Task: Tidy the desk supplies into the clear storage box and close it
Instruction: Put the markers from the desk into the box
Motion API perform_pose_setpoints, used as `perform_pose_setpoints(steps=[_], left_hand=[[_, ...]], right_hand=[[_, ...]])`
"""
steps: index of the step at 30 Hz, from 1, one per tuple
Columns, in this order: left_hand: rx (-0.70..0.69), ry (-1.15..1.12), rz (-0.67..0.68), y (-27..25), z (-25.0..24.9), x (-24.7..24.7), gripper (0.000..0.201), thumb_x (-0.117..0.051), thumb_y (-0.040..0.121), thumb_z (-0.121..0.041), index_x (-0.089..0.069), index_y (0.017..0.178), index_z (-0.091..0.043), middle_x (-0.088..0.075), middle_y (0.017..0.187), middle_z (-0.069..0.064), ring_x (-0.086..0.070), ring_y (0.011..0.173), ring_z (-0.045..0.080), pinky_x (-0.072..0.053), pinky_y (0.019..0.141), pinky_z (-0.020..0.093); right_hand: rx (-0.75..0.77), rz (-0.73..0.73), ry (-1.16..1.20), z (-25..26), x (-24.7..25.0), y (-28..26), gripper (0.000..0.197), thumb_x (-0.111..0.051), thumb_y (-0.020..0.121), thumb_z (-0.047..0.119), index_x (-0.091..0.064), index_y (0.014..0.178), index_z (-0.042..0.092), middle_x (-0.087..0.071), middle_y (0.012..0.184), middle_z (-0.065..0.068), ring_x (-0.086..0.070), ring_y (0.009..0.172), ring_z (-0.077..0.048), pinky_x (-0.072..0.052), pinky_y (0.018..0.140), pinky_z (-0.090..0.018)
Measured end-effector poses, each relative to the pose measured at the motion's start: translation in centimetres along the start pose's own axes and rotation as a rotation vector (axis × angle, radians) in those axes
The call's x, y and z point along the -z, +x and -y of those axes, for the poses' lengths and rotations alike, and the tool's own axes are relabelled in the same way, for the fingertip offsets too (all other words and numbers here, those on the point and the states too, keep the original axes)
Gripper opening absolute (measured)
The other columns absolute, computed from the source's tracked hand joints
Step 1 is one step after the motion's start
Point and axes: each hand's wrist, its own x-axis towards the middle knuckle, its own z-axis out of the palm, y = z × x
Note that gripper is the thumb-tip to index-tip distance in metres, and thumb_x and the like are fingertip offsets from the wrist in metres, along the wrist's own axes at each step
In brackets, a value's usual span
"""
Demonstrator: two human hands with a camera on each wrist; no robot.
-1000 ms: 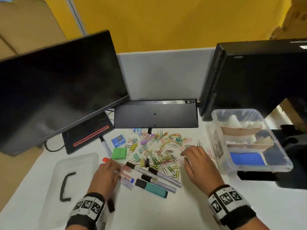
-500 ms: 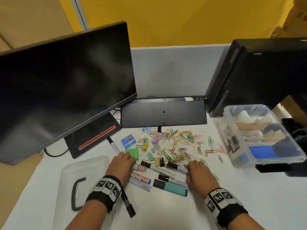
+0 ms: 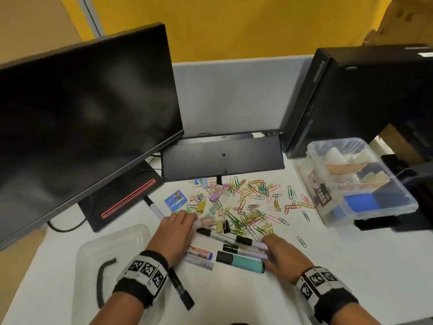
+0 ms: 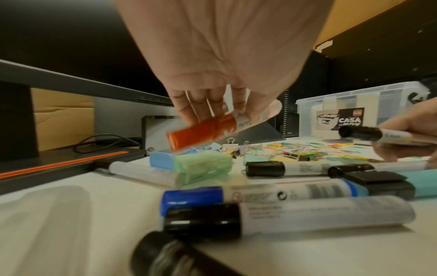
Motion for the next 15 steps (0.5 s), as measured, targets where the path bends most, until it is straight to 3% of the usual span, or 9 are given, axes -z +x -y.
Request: perform_pose_setpoints(steps=[4, 10, 15], left_hand=[[-0.083, -0.004, 0.059, 0.9, -1.8, -1.3, 0.034, -0.035, 0.100, -0.031, -0.036, 0.133, -0.029, -0.040, 0.124, -0.001, -0.046, 0.104, 0.019, -0.038, 0.090, 0.029], [-0.102, 0.062, 0.120, 2.8, -2.2, -2.9, 0.033, -0.043, 0.096, -0.024, -0.045, 0.129, -0.021, -0.045, 0.126, 0.000, -0.045, 0.110, 0.020, -0.038, 0.092, 0.031], [-0.098, 0.161, 0.141, 3.3, -2.8, -3.5, 0.028, -0.046, 0.094, -0.026, -0.051, 0.121, -0.019, -0.051, 0.122, 0.001, -0.046, 0.109, 0.020, -0.039, 0.090, 0.031]], right_hand=[[0.011, -0.003, -0.002, -0.6, -0.4, 0.3, 0.027, -0.050, 0.091, 0.033, -0.052, 0.116, 0.021, -0.045, 0.114, 0.001, -0.055, 0.094, -0.017, -0.047, 0.079, -0.031], [0.025, -0.023, 0.004, -1.5, 0.5, 0.0, 0.019, -0.042, 0.097, 0.027, -0.053, 0.112, 0.021, -0.050, 0.109, 0.003, -0.049, 0.092, -0.013, -0.041, 0.080, -0.027], [0.008, -0.032, -0.010, -1.9, 2.6, -0.5, 0.022, -0.040, 0.098, 0.026, -0.053, 0.114, 0.021, -0.054, 0.112, 0.000, -0.054, 0.100, -0.019, -0.043, 0.082, -0.030]])
